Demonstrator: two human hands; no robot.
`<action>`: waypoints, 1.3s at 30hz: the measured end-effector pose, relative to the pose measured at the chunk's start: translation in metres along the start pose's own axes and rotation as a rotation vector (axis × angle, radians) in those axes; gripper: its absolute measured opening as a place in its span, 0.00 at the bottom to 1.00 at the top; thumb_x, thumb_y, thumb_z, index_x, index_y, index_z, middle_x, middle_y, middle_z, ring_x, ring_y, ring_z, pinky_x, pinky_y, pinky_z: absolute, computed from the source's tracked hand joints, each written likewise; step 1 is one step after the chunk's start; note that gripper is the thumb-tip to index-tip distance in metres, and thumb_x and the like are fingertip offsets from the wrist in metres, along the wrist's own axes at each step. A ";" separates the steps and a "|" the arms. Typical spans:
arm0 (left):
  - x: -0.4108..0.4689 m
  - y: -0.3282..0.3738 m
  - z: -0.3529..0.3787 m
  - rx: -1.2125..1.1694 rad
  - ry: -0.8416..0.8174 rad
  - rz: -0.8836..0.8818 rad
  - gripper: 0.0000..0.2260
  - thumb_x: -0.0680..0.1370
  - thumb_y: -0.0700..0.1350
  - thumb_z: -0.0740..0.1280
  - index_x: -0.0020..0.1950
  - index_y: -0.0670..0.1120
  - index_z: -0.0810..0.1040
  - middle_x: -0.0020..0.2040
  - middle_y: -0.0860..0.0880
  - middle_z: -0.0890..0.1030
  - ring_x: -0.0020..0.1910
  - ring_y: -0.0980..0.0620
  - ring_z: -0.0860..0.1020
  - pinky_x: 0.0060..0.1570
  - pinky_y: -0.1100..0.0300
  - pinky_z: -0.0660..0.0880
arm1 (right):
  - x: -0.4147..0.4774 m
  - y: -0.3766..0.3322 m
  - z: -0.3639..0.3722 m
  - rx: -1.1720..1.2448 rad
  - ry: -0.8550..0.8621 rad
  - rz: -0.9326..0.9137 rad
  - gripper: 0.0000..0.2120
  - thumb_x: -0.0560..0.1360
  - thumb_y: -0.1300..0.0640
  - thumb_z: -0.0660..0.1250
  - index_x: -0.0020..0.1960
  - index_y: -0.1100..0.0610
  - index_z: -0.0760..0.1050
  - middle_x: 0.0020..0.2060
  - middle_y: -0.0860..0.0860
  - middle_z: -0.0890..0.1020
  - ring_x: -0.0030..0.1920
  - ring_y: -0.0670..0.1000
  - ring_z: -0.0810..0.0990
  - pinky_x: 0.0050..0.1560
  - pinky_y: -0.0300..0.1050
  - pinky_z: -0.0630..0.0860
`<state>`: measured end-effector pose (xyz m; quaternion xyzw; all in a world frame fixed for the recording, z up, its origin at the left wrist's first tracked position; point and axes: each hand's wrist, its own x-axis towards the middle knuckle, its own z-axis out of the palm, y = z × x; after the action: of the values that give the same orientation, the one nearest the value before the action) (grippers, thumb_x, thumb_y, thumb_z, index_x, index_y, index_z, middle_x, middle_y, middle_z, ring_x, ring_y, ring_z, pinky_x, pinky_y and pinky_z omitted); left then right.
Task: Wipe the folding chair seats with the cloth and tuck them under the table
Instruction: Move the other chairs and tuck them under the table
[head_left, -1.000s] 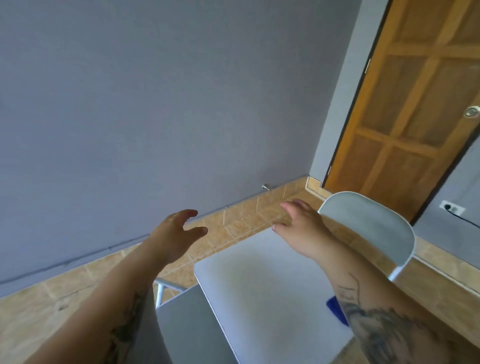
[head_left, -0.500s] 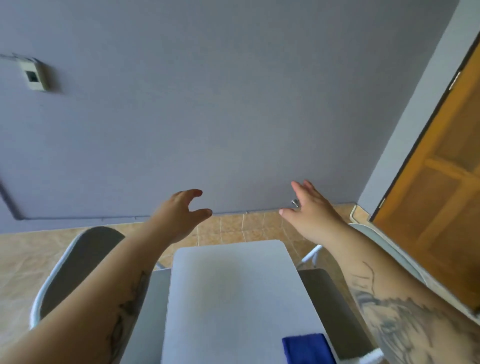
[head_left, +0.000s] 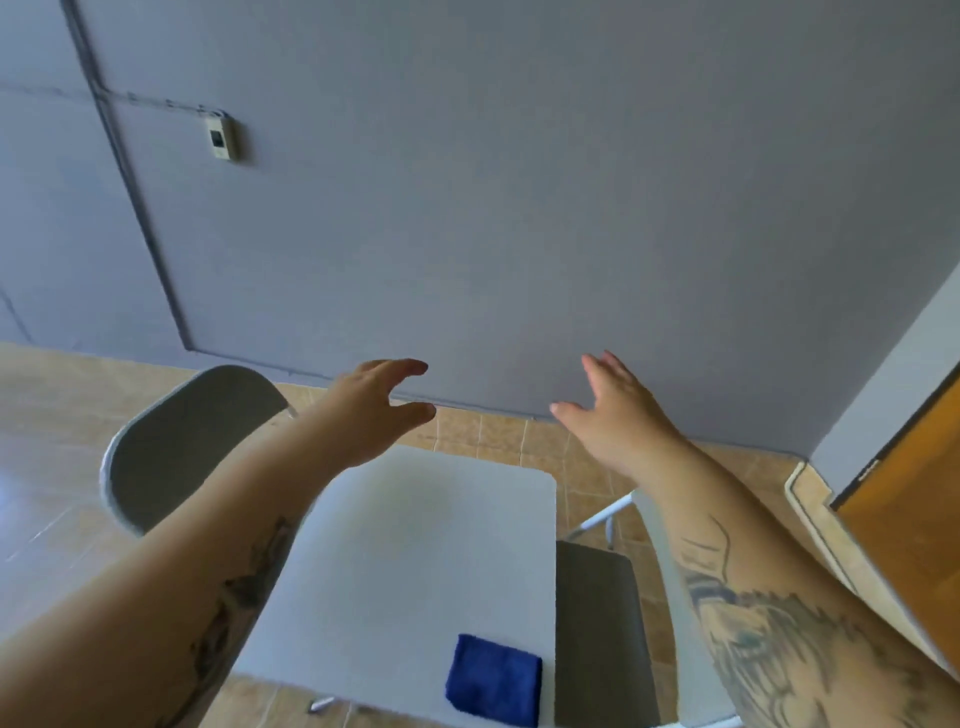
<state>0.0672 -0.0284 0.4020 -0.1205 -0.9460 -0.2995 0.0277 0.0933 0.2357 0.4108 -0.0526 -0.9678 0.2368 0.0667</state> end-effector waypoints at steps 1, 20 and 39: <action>-0.009 0.014 0.009 0.015 0.019 -0.022 0.25 0.75 0.56 0.68 0.71 0.56 0.69 0.72 0.49 0.70 0.67 0.47 0.71 0.67 0.53 0.65 | 0.001 0.012 -0.010 -0.017 -0.012 -0.036 0.36 0.77 0.42 0.61 0.78 0.53 0.50 0.79 0.50 0.48 0.78 0.52 0.49 0.76 0.49 0.51; -0.100 0.242 0.160 0.210 0.193 -0.286 0.25 0.76 0.59 0.65 0.72 0.57 0.67 0.72 0.52 0.70 0.70 0.46 0.68 0.71 0.40 0.60 | -0.031 0.206 -0.103 0.047 -0.149 -0.393 0.34 0.79 0.45 0.60 0.78 0.53 0.49 0.79 0.51 0.47 0.78 0.53 0.46 0.75 0.53 0.53; -0.041 0.337 0.310 0.096 0.314 -0.790 0.22 0.77 0.58 0.64 0.70 0.60 0.67 0.72 0.51 0.70 0.70 0.46 0.68 0.70 0.37 0.60 | 0.097 0.338 -0.094 0.112 -0.515 -0.641 0.29 0.78 0.45 0.60 0.76 0.52 0.59 0.74 0.54 0.64 0.72 0.57 0.65 0.67 0.52 0.66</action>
<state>0.1959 0.4073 0.3314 0.2995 -0.9167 -0.2575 0.0604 0.0365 0.5899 0.3463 0.3161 -0.9058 0.2619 -0.1045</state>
